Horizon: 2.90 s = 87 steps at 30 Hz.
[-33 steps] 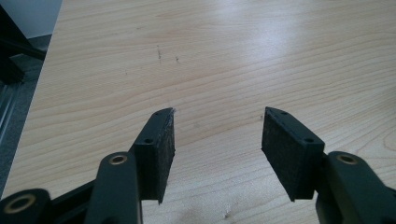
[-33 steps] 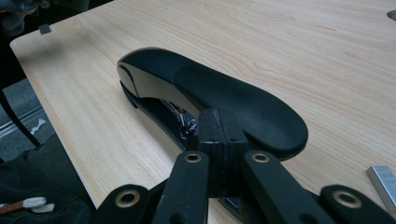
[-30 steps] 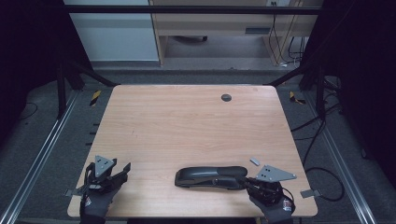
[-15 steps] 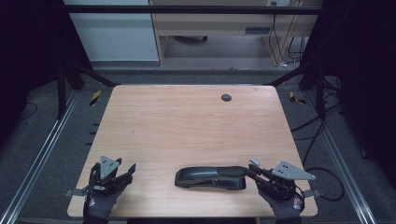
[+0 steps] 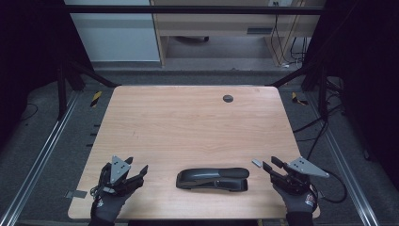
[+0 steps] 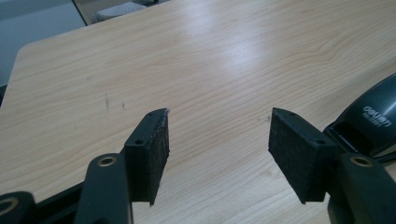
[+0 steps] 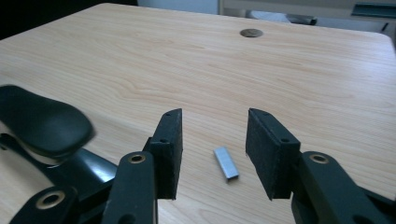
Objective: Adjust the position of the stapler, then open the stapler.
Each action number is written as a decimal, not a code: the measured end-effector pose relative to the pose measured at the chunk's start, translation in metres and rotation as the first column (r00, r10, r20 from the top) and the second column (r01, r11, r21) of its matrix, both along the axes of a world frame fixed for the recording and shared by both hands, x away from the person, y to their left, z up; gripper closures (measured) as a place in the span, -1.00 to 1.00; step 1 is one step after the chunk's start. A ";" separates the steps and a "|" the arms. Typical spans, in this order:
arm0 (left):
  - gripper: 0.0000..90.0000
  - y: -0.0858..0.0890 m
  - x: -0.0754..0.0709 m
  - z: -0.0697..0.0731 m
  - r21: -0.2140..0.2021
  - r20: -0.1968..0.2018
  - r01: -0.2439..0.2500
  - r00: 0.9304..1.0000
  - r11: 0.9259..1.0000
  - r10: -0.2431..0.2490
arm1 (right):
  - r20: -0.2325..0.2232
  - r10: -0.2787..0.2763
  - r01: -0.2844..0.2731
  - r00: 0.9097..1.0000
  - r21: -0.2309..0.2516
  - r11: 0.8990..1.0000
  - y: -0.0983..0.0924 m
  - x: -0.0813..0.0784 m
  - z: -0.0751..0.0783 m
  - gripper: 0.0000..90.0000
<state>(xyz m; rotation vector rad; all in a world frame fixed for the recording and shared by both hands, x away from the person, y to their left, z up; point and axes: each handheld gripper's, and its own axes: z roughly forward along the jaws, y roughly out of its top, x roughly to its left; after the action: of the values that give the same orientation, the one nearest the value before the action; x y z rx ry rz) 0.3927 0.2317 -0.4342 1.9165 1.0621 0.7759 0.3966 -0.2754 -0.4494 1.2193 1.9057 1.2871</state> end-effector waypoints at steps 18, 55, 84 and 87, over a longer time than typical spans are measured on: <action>-0.23 -0.047 0.000 0.026 0.037 0.040 0.121 0.992 0.992 -0.123 | -0.025 -0.075 0.073 0.997 -0.073 0.995 -0.012 0.010 -0.012 0.19; -0.26 -0.137 -0.021 0.052 0.222 0.101 0.301 0.939 0.927 -0.329 | -0.035 -0.083 0.078 0.996 -0.121 0.990 -0.003 0.012 -0.018 0.25; -0.29 -0.188 -0.034 0.036 0.354 0.073 0.365 0.907 0.861 -0.414 | -0.027 -0.091 0.088 0.995 -0.109 0.990 -0.006 0.010 -0.017 0.27; -0.29 -0.193 -0.032 0.033 0.363 0.068 0.367 0.906 0.856 -0.417 | -0.031 -0.092 0.088 0.995 -0.100 0.991 -0.006 0.009 -0.017 0.28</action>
<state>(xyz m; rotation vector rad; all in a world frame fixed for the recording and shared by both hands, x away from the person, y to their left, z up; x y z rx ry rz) 0.3607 0.0387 -0.4012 2.2332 0.4327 0.8859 0.4061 -0.2815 -0.4666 1.2698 1.8929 1.1182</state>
